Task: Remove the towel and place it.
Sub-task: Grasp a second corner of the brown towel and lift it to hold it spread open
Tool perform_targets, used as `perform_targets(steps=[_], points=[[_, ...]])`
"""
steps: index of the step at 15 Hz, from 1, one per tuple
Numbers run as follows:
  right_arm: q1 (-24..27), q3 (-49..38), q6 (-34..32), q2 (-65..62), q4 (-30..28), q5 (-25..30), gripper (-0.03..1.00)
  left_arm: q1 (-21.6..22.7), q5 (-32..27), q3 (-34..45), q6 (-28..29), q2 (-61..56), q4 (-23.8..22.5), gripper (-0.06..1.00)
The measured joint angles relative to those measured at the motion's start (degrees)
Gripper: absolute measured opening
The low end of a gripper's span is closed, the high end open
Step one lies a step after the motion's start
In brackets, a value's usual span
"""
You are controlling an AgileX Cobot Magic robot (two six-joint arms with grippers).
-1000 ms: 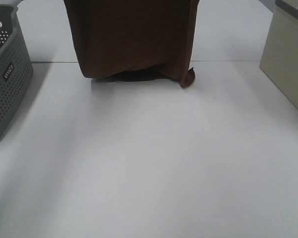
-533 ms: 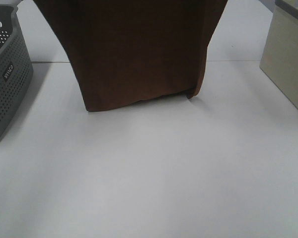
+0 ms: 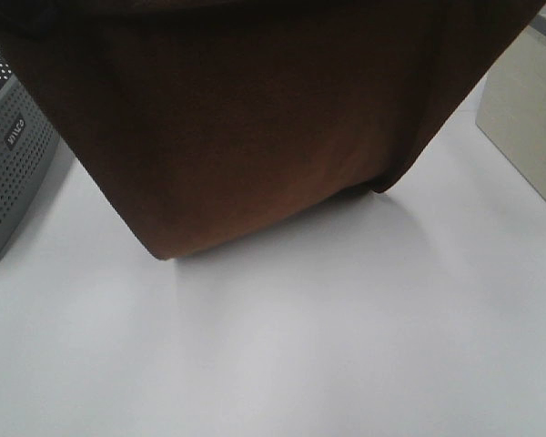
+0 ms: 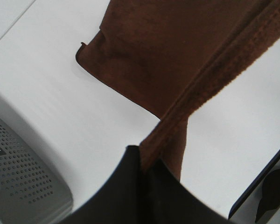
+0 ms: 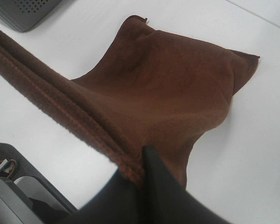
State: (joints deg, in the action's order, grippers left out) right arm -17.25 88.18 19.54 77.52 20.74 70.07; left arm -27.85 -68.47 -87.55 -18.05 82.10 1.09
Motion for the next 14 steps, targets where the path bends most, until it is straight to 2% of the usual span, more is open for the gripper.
perform_targets(steps=[4,6,7,8,9,10,14], points=[[0.0,-0.69,-0.17,-0.46,0.17,0.0,0.01,-0.06,0.74,0.23,1.78,-0.06,-1.09,0.0],[0.0,-0.8,-0.17,-0.46,1.09,-0.23,0.01,-0.34,0.97,-0.06,5.39,-0.06,-4.7,0.0],[0.0,0.8,-0.17,0.29,1.03,-5.27,0.01,0.34,1.09,-4.18,6.93,0.92,-6.82,0.0],[0.0,0.8,-0.17,0.29,1.03,-5.27,0.01,0.34,1.09,-4.18,6.93,0.92,-6.82,0.0],[-0.06,8.42,-0.17,4.41,0.86,-7.05,0.01,3.61,1.15,-12.72,7.05,4.07,-7.1,0.0],[-0.23,13.69,-0.23,7.73,0.86,-7.16,0.01,5.33,1.15,-17.93,6.93,6.36,-7.1,0.0],[-0.52,38.45,-0.74,23.38,-0.29,-7.56,0.01,10.03,0.63,-38.04,3.95,17.93,-8.31,0.0]])
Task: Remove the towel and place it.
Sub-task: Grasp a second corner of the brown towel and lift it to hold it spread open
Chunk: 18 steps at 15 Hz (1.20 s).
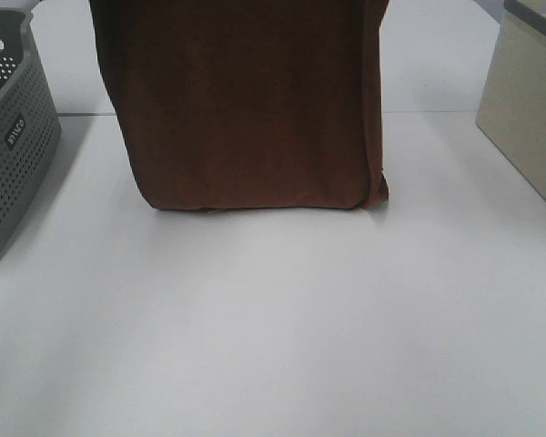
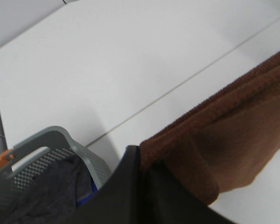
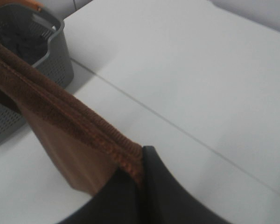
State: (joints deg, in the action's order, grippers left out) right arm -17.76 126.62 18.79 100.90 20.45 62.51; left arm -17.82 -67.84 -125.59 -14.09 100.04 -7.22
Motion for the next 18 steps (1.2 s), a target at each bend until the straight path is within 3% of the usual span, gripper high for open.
perform_targets(steps=[3,5,7,8,9,10,13,18], points=[[0.06,15.07,-1.15,10.08,-1.83,-2.01,0.01,0.46,0.97,-11.34,-1.15,8.14,-2.81,0.0],[0.52,21.83,-1.55,15.07,-3.32,-5.79,0.01,0.63,6.88,-15.81,-1.2,12.66,-4.24,0.0],[0.63,22.92,-0.8,16.5,-3.9,-11.06,0.01,0.97,16.96,-16.67,-1.2,15.36,-5.1,0.0],[0.63,22.92,-0.4,16.62,-3.72,-12.83,0.01,1.09,19.14,-16.67,-1.2,15.76,-5.44,0.0],[0.74,22.92,0.97,17.19,-2.01,-20.0,0.01,1.09,28.02,-16.79,-1.15,17.02,-7.45,0.0],[0.74,22.98,1.55,17.48,-0.69,-22.75,0.01,1.09,31.63,-16.79,-1.15,17.42,-8.82,0.0],[0.92,23.43,1.95,19.54,1.26,-26.7,0.01,1.38,38.5,-16.79,-1.49,18.56,-13.41,0.0],[0.92,23.43,3.38,21.83,4.7,-28.07,0.01,4.3,43.49,-16.79,-2.98,18.68,-11.34,0.0]])
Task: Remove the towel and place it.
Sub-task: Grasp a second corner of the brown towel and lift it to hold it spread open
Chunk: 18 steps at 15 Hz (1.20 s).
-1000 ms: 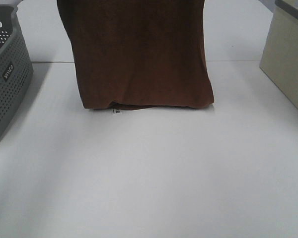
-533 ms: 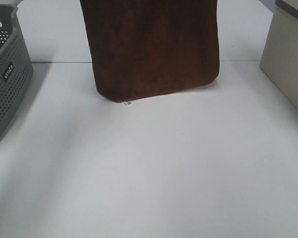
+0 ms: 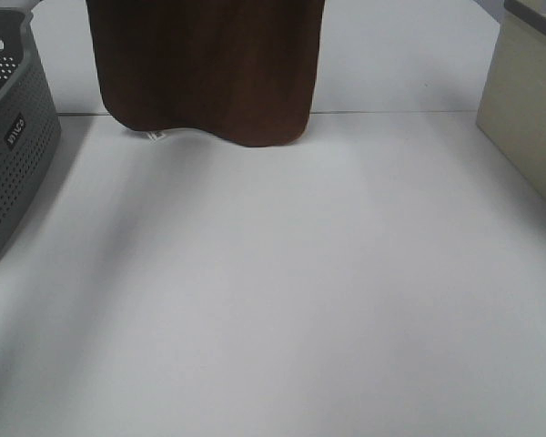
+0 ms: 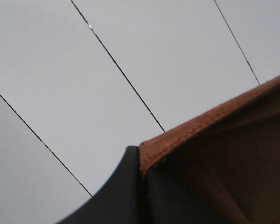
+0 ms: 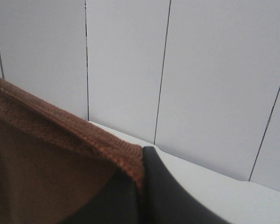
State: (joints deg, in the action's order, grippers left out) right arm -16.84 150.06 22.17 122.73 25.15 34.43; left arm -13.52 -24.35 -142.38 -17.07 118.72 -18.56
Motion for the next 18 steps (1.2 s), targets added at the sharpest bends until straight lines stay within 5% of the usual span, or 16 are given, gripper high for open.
perform_targets(steps=[8,13,18], points=[[0.0,0.0,3.32,0.0,0.86,-0.06,0.01,0.11,-3.5,-0.06,-6.53,1.89,2.64,0.0],[0.0,0.0,15.99,0.11,12.89,-7.56,0.01,0.11,0.97,-0.06,-6.53,1.89,0.29,0.0],[0.0,0.0,17.99,1.38,14.84,-8.14,0.01,0.11,3.61,-0.06,-6.3,1.89,-0.92,0.0]])
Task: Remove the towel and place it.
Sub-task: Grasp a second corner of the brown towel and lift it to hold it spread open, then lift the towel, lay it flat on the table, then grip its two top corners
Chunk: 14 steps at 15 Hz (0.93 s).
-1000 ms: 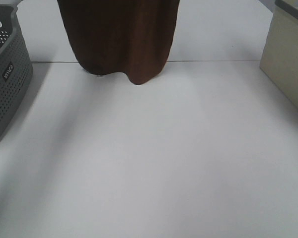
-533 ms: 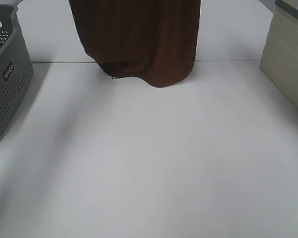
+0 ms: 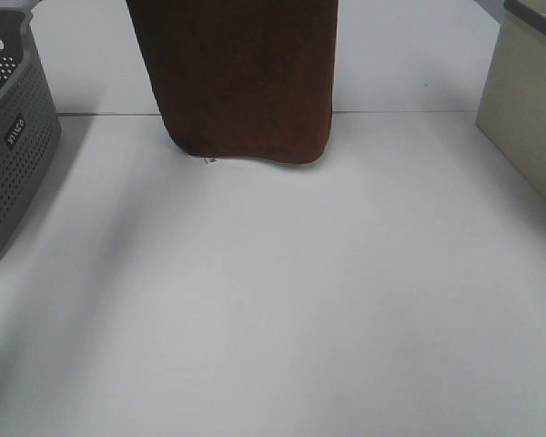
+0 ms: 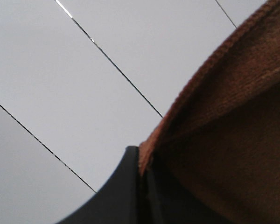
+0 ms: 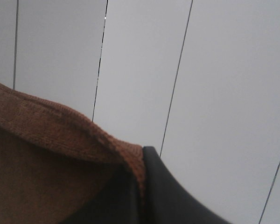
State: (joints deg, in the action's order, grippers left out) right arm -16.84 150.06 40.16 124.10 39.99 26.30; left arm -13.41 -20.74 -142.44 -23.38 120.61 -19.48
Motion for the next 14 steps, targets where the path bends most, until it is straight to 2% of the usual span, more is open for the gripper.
perform_targets(steps=[7,12,14], points=[[1.2,0.0,0.11,0.06,-0.17,0.4,0.01,0.0,1.83,0.0,-1.15,0.0,-5.44,0.0],[1.2,0.0,0.11,0.06,-1.2,1.55,0.01,0.52,5.44,0.0,-2.12,0.11,-7.28,0.0],[1.2,0.0,0.11,0.06,-2.12,2.52,0.01,0.57,4.87,-0.17,-2.52,1.2,-7.28,0.0]])
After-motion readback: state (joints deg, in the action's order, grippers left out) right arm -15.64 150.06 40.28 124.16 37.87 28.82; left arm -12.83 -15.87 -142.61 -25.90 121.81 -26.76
